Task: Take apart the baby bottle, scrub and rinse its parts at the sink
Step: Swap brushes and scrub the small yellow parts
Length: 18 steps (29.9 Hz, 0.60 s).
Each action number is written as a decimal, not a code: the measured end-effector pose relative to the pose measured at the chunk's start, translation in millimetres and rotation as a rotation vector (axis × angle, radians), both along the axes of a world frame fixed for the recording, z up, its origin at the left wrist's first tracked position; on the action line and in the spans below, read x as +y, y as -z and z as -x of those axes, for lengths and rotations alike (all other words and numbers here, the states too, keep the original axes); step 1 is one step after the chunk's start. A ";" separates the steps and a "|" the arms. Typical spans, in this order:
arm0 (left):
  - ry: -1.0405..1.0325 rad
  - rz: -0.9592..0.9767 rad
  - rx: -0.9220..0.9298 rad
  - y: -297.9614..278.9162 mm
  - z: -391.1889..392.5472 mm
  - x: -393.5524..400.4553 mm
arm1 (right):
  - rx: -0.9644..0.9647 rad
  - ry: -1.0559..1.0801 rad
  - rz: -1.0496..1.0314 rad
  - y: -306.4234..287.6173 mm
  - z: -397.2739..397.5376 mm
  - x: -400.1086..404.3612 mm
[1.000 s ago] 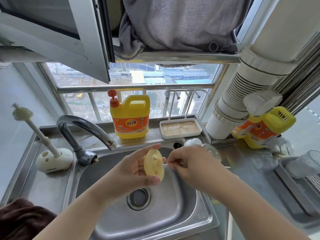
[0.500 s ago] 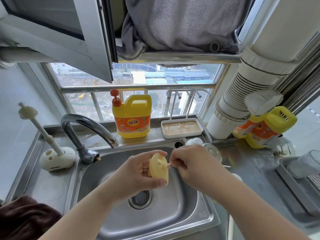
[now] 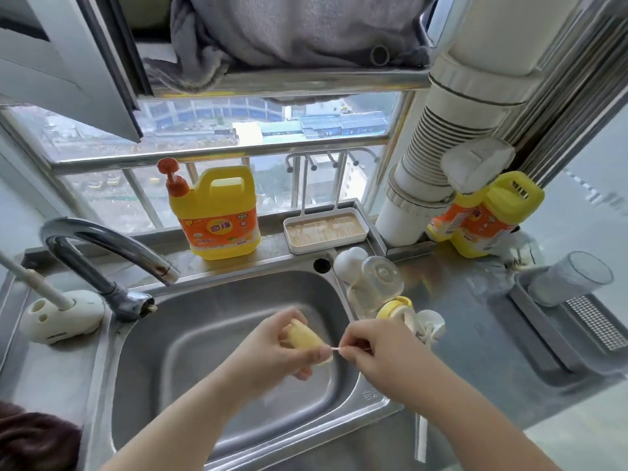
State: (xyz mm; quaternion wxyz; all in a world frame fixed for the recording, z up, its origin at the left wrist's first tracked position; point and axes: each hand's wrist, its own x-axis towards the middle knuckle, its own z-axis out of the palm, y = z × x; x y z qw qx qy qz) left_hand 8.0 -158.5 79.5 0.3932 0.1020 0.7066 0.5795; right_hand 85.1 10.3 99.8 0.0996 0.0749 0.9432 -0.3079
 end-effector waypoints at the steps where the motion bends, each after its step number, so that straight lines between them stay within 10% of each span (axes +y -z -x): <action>1: -0.032 0.045 -0.046 9.6 -6.1 9.9 | -0.039 0.064 0.027 7.6 -10.2 10.5; 10: 0.131 0.263 -0.101 91.7 -51.7 104.6 | -0.167 0.562 0.093 73.3 -90.7 95.0; 18: 0.257 0.438 0.101 119.6 -71.8 147.1 | -0.215 0.569 0.169 113.9 -104.4 129.4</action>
